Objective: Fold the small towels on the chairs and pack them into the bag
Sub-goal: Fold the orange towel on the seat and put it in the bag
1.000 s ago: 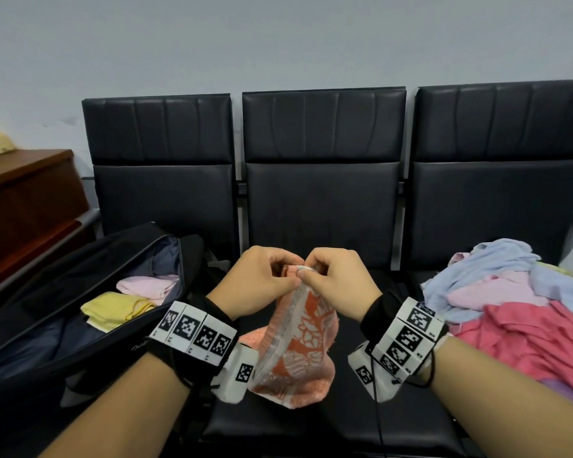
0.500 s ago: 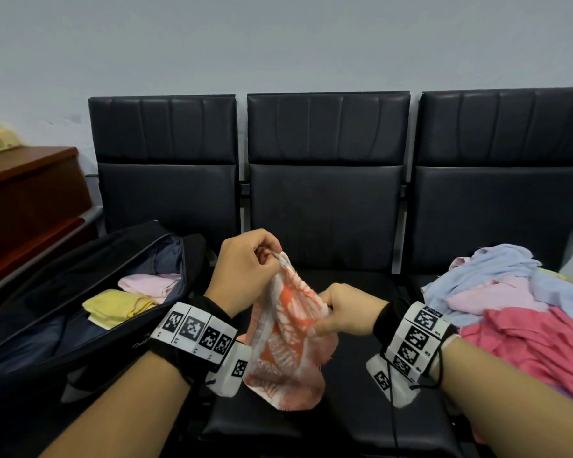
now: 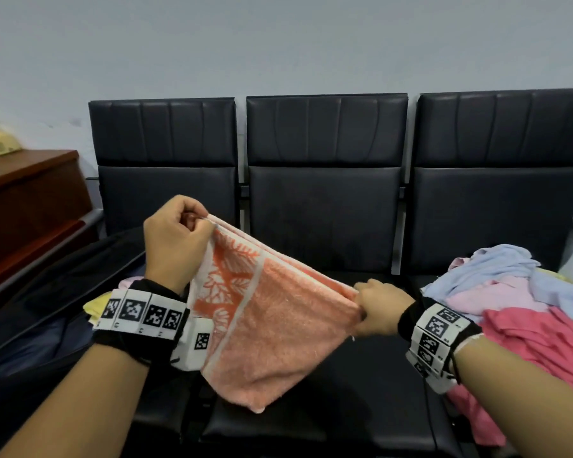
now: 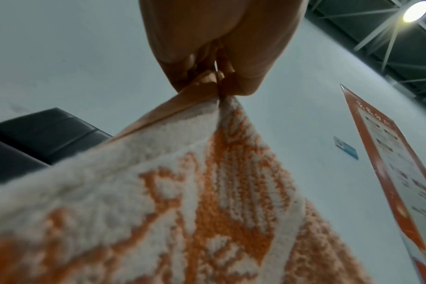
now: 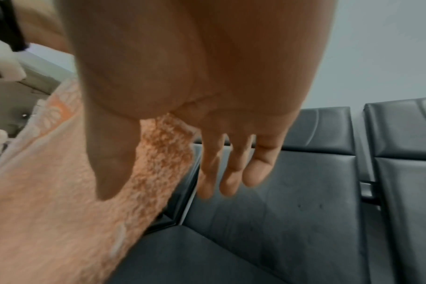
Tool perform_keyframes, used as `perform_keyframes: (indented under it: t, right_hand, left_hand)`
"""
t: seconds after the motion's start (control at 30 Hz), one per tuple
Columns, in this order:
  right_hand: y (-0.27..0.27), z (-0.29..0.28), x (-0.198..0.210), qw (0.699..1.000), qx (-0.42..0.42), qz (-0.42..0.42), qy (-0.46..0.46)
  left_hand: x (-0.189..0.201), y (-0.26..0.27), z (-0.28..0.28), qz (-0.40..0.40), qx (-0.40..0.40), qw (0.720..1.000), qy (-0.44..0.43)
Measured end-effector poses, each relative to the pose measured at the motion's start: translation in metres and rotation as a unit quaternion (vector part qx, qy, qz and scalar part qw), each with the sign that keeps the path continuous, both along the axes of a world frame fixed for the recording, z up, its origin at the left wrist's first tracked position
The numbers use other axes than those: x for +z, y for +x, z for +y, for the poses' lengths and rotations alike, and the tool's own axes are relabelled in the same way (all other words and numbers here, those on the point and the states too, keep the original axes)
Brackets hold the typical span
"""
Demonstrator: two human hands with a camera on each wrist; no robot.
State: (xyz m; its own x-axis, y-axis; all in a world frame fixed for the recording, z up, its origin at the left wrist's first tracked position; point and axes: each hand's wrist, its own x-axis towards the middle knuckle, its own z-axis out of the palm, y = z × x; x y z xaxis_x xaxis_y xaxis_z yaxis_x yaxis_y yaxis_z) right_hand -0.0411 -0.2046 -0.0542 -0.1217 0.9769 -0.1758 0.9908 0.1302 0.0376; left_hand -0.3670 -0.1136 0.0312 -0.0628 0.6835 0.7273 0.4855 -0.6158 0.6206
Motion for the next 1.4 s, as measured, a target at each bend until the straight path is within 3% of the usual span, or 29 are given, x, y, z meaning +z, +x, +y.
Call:
perform_keyframes:
  t: [0.13, 0.27, 0.5, 0.63, 0.77, 0.87, 0.93, 1.03, 1.1, 1.2, 1.3, 1.4]
  right_hand:
    - [0.014, 0.003, 0.018, 0.985, -0.005, 0.139, 0.101]
    - [0.023, 0.004, 0.031, 0.921, -0.007, 0.331, 0.206]
    - [0.027, 0.005, 0.054, 0.871, -0.002, 0.447, 0.205]
    - [0.028, 0.000, 0.062, 0.822, -0.007, 0.504, 0.265]
    - [0.030, -0.001, 0.073, 0.791, -0.015, 0.519, 0.323]
    - [0.035, 0.003, 0.079, 0.801, -0.029, 0.497, 0.331]
    - [0.038, 0.008, 0.074, 0.814, -0.059, 0.485, 0.314]
    - [0.037, 0.016, 0.062, 0.791, -0.135, 0.536, 0.262]
    - [0.040, 0.022, 0.056, 0.782, -0.154, 0.538, 0.275]
    - [0.048, 0.025, 0.063, 0.793, -0.132, 0.492, 0.334]
    - [0.056, 0.022, 0.075, 0.763, -0.110, 0.519, 0.369]
    - [0.064, 0.014, 0.073, 0.772, -0.087, 0.512, 0.368]
  left_hand:
    - [-0.008, -0.014, 0.010, 0.027, 0.049, 0.998, -0.022]
    - [-0.016, -0.024, 0.019, 0.041, 0.075, 0.995, -0.042]
    - [-0.027, -0.027, 0.025, 0.071, 0.083, 0.993, -0.053]
    - [-0.026, -0.026, 0.023, 0.052, 0.087, 0.993, -0.057]
    - [-0.021, -0.024, 0.020, 0.011, 0.081, 0.996, -0.047]
    - [-0.019, -0.021, 0.022, 0.009, 0.071, 0.996, -0.054]
    - [-0.024, -0.015, 0.026, 0.024, 0.058, 0.993, -0.095]
    - [-0.039, -0.003, 0.034, 0.044, 0.039, 0.984, -0.167]
    - [-0.044, 0.006, 0.040, 0.032, 0.031, 0.980, -0.193]
    - [-0.035, 0.015, 0.047, 0.023, 0.044, 0.991, -0.125]
    - [-0.019, 0.018, 0.051, 0.017, 0.034, 0.999, -0.034]
    - [-0.020, 0.016, 0.051, 0.012, 0.004, 0.999, -0.035]
